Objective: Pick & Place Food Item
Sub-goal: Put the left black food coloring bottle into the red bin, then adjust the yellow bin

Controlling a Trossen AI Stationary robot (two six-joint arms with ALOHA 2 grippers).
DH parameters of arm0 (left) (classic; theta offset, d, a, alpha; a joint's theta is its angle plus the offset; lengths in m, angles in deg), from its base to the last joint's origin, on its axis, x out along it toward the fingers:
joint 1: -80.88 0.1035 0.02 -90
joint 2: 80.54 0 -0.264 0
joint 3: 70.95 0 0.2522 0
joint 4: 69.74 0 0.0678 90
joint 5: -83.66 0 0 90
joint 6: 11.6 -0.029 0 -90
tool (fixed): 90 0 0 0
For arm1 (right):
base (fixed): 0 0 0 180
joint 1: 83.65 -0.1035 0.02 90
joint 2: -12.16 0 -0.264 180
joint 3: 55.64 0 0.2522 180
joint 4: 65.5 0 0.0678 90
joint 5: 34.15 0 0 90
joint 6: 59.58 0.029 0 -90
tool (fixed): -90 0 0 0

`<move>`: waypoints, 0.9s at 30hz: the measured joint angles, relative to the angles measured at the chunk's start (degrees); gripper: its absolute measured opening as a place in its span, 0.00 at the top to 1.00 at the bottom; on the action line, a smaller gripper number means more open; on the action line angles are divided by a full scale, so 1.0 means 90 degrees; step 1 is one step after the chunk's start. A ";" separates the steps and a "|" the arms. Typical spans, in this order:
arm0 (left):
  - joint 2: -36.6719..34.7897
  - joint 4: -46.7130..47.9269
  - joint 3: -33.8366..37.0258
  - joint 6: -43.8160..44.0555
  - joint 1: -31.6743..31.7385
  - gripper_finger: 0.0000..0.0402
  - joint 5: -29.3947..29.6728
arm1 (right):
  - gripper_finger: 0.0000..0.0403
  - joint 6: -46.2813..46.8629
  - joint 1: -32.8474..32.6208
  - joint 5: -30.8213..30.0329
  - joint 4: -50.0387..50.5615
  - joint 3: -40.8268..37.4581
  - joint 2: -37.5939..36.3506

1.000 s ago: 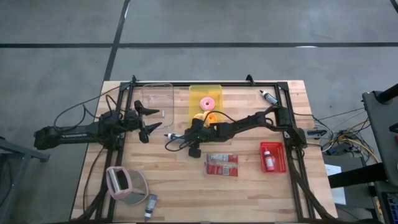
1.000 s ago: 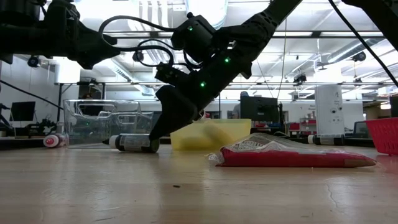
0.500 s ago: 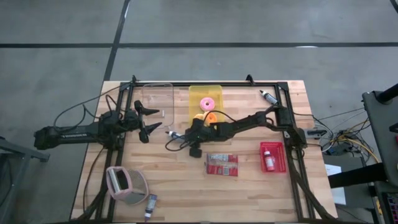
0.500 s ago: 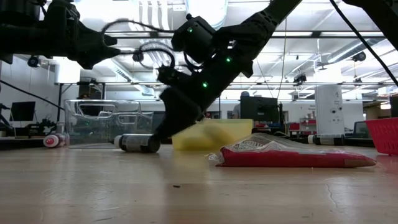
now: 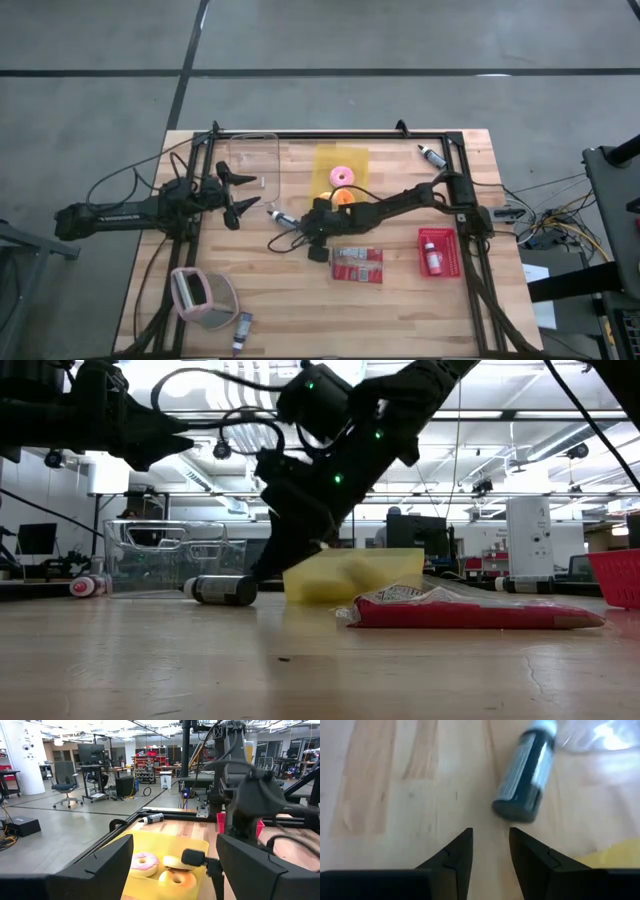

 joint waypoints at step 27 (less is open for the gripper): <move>0.0002 0.0102 -0.0002 0.0002 0.0002 0.28 0.0017 | 0.69 0.2551 -0.1030 -0.1894 0.4088 0.0162 -0.2156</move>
